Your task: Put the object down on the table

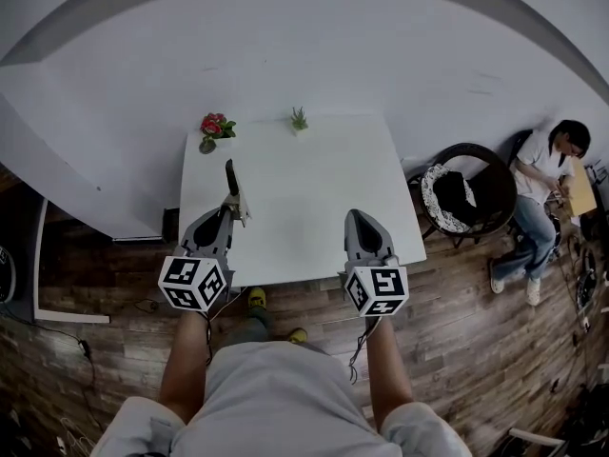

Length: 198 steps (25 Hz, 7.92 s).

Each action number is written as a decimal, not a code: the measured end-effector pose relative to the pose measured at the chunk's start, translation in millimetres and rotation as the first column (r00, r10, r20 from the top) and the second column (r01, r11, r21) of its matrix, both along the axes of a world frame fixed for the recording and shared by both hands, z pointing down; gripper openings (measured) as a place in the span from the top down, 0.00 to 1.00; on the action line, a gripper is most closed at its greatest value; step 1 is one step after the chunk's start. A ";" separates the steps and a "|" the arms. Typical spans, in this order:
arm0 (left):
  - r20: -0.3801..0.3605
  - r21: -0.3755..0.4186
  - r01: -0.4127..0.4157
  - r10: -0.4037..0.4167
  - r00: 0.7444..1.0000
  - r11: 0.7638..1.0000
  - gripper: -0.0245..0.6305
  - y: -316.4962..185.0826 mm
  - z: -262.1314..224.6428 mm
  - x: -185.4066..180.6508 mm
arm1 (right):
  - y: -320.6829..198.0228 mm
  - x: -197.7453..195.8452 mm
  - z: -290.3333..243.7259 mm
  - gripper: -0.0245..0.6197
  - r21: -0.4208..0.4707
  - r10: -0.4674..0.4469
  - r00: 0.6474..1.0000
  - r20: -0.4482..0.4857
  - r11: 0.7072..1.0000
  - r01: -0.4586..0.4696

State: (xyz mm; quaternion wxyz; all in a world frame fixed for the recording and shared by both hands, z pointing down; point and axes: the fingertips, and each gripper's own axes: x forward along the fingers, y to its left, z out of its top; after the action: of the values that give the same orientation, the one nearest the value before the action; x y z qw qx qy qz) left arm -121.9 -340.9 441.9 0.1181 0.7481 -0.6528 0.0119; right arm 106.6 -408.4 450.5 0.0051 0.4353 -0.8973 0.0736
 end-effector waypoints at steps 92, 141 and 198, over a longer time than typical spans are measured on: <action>0.547 -0.631 -0.052 0.492 0.678 0.774 0.91 -151.9 272.3 -48.3 | -113.6 -74.0 62.9 0.95 -0.173 0.054 0.998 0.008 0.984 -0.052; 0.383 -0.412 -0.042 0.215 0.898 0.910 0.88 -96.8 169.2 -29.7 | -54.6 -46.8 28.6 0.95 -0.117 0.036 0.999 0.024 0.993 -0.033; 0.236 0.082 0.099 -0.115 0.965 0.992 0.93 47.7 -23.4 -36.7 | 41.2 4.3 -5.3 0.95 0.024 0.043 0.999 -0.030 0.999 -0.042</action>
State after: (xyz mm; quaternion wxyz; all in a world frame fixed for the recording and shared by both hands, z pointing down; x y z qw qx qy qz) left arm -158.7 -293.1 418.5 0.0126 0.7085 -0.7018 0.0734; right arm 110.9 -367.2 445.2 0.0120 0.4552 -0.8885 0.0565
